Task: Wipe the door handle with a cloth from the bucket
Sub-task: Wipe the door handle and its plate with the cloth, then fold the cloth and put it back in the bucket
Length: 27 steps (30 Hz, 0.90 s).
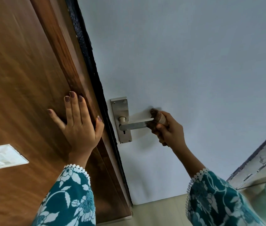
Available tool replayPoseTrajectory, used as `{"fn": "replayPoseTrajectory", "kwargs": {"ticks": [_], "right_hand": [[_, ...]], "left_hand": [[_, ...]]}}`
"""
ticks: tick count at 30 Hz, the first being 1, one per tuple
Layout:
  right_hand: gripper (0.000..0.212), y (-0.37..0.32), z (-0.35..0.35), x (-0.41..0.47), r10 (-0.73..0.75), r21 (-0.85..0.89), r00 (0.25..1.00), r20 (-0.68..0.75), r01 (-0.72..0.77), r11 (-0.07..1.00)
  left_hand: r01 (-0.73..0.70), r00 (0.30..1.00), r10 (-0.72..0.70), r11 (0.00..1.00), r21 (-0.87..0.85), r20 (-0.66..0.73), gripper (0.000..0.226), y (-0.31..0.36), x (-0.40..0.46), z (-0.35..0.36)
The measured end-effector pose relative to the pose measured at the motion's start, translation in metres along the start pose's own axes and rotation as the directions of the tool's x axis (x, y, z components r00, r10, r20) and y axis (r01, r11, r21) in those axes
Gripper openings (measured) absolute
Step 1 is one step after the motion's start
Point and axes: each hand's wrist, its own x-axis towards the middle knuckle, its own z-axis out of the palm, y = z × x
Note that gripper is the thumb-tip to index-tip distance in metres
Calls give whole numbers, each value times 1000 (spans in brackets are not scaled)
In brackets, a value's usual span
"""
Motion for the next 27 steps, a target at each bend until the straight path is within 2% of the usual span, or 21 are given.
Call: {"fn": "replayPoseTrajectory", "kwargs": {"ticks": [4, 6, 9, 11, 13, 14, 15, 16, 17, 18, 19, 20, 21, 22, 23, 25, 27], "right_hand": [[24, 5, -6, -16, 162, 169, 987, 20, -163, 972], [15, 9, -11, -28, 286, 315, 957, 55, -289, 904], [24, 17, -17, -41, 488, 544, 845, 218, -521, 658], [34, 11, -19, -47, 545, 674, 787, 288, -571, 469], [36, 2, -23, -55, 520, 754, 793, 316, -543, 370], [37, -3, -25, -59, 477, 783, 812, 335, -522, 339], [39, -10, -26, -62, 444, 801, 822, 357, -514, 307], [41, -16, -27, -64, 428, 803, 821, 377, -521, 291], [41, -19, -27, -64, 429, 799, 816, 388, -530, 285], [42, -20, -28, -64, 429, 799, 814, 392, -532, 280], [42, -23, -29, -62, 435, 788, 806, 402, -547, 284], [42, -24, -30, -60, 437, 763, 802, 408, -562, 319], [40, -27, -30, -59, 454, 722, 796, 399, -579, 380], [36, -29, -31, -58, 475, 664, 791, 386, -596, 452], [31, -31, -32, -58, 496, 598, 789, 363, -605, 526], [24, -30, -33, -57, 516, 478, 802, 300, -595, 646], [27, -24, -36, -57, 520, 429, 815, 257, -578, 694]], "left_hand": [[74, 996, -73, 997, -11, 51, 70, 9, -5, -3], [125, 989, -121, 991, -39, 90, 66, 16, -9, -6], [258, 953, -232, 959, -121, 194, 70, 33, -11, -18], [357, 917, -287, 901, -247, 279, 74, 53, -16, -32], [403, 896, -236, 789, -464, 376, 72, 78, -26, -48], [435, 877, -185, 694, -574, 443, 68, 91, -31, -55], [516, 831, -151, 568, -642, 535, 63, 104, -34, -62], [638, 749, -144, 422, -644, 647, 58, 114, -34, -68], [773, 625, -162, 268, -576, 764, 57, 123, -31, -72], [895, 447, -181, 101, -435, 876, 59, 130, -28, -73], [966, 232, -165, -80, -248, 959, 63, 134, -23, -72], [969, 39, -103, -241, -63, 994, 66, 136, -19, -68], [931, -90, -20, -357, 77, 996, 66, 136, -17, -64], [894, -148, 60, -418, 160, 987, 60, 135, -14, -62], [880, -161, 117, -432, 196, 980, 50, 135, -11, -61], [881, -143, 206, -419, 219, 968, 34, 141, -9, -60], [894, -138, 218, -393, 216, 966, 31, 149, -10, -56]]}}
